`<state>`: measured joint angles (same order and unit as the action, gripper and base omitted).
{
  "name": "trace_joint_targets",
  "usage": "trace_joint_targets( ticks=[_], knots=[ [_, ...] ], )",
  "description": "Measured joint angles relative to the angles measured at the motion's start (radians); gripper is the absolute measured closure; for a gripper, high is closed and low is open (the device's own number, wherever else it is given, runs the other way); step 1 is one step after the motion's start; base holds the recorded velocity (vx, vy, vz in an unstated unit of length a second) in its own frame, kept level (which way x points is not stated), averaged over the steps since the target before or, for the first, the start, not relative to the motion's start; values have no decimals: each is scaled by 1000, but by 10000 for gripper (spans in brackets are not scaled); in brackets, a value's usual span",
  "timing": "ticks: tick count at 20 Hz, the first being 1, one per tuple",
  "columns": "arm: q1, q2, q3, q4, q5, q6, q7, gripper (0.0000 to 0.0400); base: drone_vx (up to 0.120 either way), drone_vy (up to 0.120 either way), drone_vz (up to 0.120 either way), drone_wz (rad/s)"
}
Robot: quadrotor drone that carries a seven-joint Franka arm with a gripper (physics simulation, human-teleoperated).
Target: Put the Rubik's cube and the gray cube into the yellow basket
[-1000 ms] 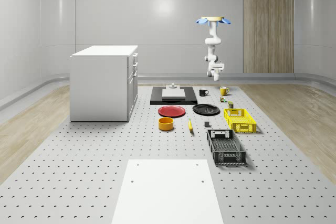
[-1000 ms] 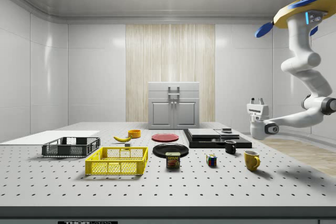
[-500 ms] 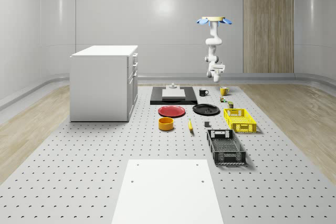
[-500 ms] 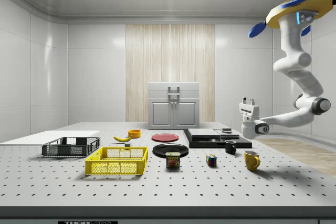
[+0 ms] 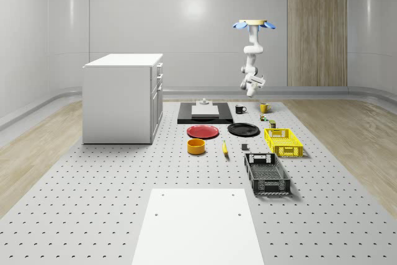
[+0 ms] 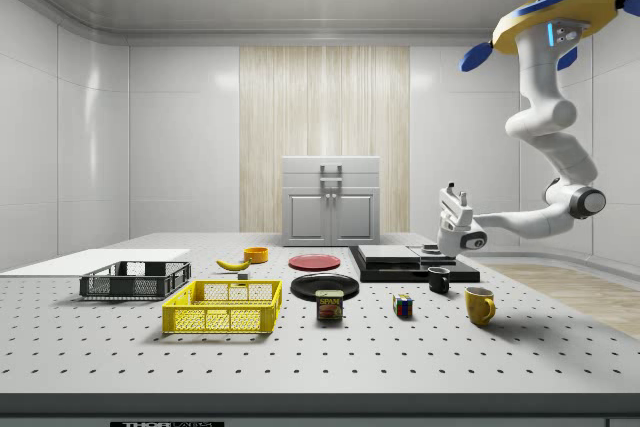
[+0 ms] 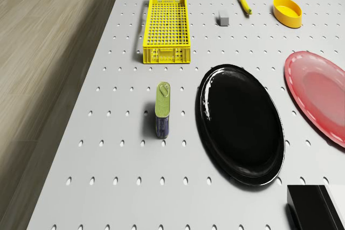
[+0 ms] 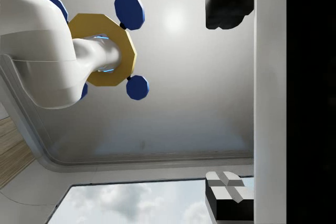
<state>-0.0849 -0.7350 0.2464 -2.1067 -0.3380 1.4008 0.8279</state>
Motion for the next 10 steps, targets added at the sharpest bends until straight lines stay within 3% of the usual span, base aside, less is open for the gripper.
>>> trace_joint_targets(
  ticks=[5,10],
  knots=[
    [-92,-34,256,-148,-387,19,70,0,120,0,-120,0],
    [-266,-103,569,-458,-942,16,237,0,120,0,-120,0]
  ],
)
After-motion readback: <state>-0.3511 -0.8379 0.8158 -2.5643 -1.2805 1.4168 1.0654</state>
